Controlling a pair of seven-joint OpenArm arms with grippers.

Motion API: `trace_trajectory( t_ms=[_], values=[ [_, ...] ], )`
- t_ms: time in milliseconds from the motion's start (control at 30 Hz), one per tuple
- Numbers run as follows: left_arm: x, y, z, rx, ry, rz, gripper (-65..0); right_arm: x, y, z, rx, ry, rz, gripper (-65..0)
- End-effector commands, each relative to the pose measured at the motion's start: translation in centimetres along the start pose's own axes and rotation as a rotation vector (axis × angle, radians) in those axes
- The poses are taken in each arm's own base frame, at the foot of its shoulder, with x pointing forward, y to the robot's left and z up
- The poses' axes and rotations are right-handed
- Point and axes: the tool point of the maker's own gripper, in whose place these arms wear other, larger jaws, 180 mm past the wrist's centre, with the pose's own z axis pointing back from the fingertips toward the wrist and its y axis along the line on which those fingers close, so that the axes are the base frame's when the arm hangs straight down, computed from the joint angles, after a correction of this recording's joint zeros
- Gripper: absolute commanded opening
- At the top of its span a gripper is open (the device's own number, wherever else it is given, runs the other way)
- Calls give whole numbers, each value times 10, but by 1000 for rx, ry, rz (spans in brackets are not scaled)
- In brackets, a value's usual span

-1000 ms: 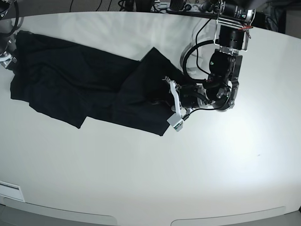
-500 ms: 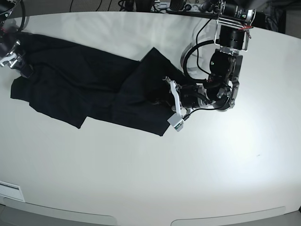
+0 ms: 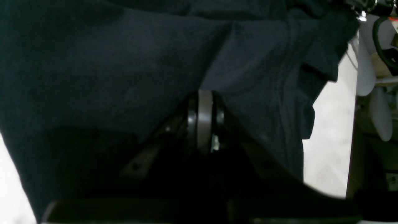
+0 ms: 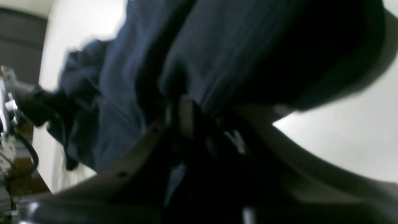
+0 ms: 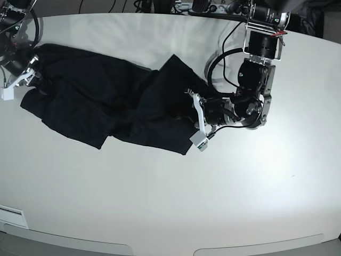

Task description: Fold the T-shirt properly

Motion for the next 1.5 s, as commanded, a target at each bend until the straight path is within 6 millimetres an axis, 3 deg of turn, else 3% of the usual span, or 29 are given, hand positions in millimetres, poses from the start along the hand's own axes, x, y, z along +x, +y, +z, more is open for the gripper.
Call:
trace_trajectory(
  t_ms=[0,233,367,433,600,733,833,933,1033,1267,1367,1467],
  values=[
    [29,1,8,-6,-78,-17,-650,8,-4,7,-23,15,34,-650],
    [85,-5,33,-75,-213,-25,-650,45,-5,31,-80,17,171,-650],
    [110,-6,48,-100,-264,-38,-511,70,1,46,-124,26,291,-650],
    [113,-3,53,-88,-256,-46,-474,82,0,54,-186,49,374,-650],
    [96,13,57,-24,-205,-25,-472,121,-3,79,-377,60,568,-650],
    [67,20,55,-8,-172,27,-472,150,-1,99,-601,32,661,-650],
    [40,20,49,-10,-134,71,-472,171,16,113,-723,-49,695,-650],
    [18,18,43,-12,-126,106,-472,184,48,115,-733,-147,725,-650],
    [4,15,40,-19,-125,138,-472,175,87,98,-579,-189,776,-650],
    [-4,13,38,-24,-111,153,-472,121,167,56,-79,-216,772,-650],
    [-1,9,38,-43,-128,158,-472,102,188,46,72,-236,731,-650],
    [3,8,37,-53,-140,158,-472,86,197,30,129,-215,713,-650]
  ],
)
